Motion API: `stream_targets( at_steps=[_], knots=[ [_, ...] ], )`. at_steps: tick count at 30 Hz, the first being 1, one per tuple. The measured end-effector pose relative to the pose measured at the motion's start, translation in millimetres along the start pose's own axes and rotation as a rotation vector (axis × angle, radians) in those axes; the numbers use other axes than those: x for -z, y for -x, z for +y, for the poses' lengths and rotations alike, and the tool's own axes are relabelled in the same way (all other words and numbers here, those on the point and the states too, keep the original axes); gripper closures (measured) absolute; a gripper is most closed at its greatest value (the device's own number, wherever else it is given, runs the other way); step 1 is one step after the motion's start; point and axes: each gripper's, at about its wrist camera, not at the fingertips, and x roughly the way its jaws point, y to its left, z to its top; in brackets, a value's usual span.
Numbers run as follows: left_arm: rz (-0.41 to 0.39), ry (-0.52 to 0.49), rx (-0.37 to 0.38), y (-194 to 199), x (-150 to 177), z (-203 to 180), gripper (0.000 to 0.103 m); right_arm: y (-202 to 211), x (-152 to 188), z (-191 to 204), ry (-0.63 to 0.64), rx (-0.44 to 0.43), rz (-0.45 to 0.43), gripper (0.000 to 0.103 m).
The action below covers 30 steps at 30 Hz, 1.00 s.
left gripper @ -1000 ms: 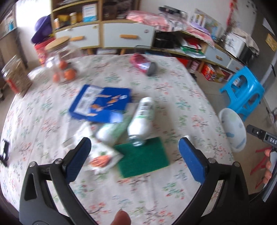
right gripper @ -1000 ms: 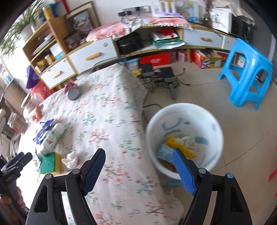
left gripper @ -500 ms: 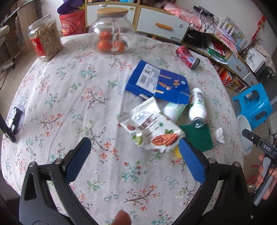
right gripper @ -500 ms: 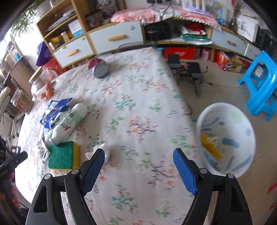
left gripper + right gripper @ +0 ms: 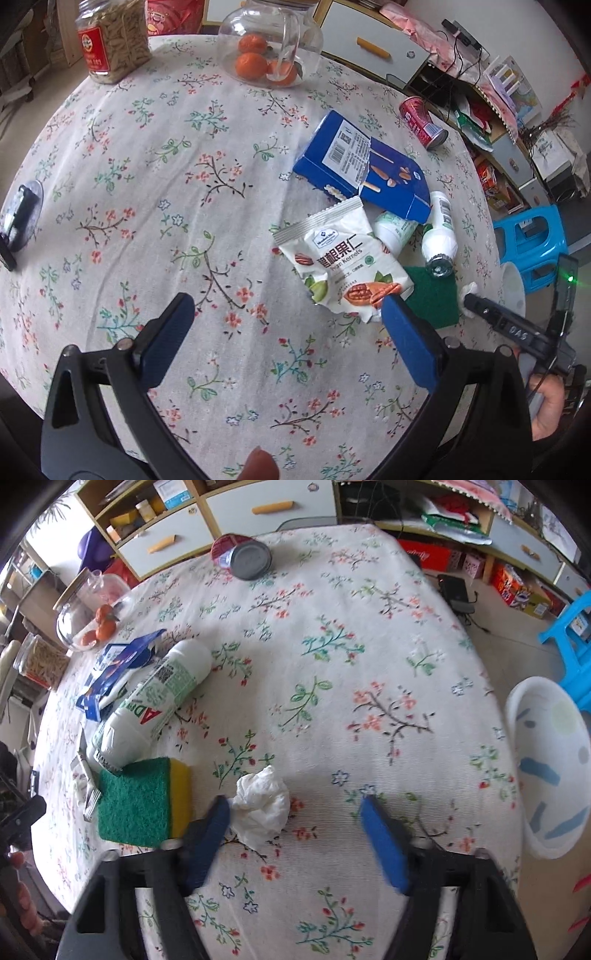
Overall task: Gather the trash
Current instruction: 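Grasp the white crumpled tissue on the table with the right gripper, then grasp the white nut snack bag with the left gripper while the right gripper holds the tissue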
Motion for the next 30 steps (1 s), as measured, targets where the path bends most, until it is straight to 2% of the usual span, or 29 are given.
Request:
stream_targets(
  at_steps=[2,4,12,18,23,25,30],
  knots=[
    [0.014,0.02,0.02,-3.1,0.0,-3.2,0.002,-0.3,0.2,5.8,0.038,-0.016,0.004,0.069],
    [0.026,0.025,0.033,-6.0,-0.4,-8.5,0.002,1.2,1.8,10.2,0.056,-0.035,0.003,0.084],
    [0.021,0.065,0.048,-22.9,-8.8,-31.0,0.003,15.8,2.0,4.9,0.047,-0.048,-0.026,0.087],
    [0.03,0.12,0.062,-40.0,-12.3,-36.7,0.009,26.8,2.5,-6.8,0.039,-0.052,-0.05,0.087],
    [0.023,0.114,0.027,-44.7,-9.1,-41.8,0.017,35.1,2.0,-11.3,0.034,-0.06,-0.065,0.087],
    [0.019,0.101,0.022,-42.8,-8.1,-40.9,0.023,38.1,2.2,-13.4,0.033,-0.065,-0.071,0.087],
    [0.019,0.1,0.048,-40.3,-8.3,-33.8,0.033,42.9,2.2,-16.2,0.026,-0.078,-0.081,0.087]
  ],
)
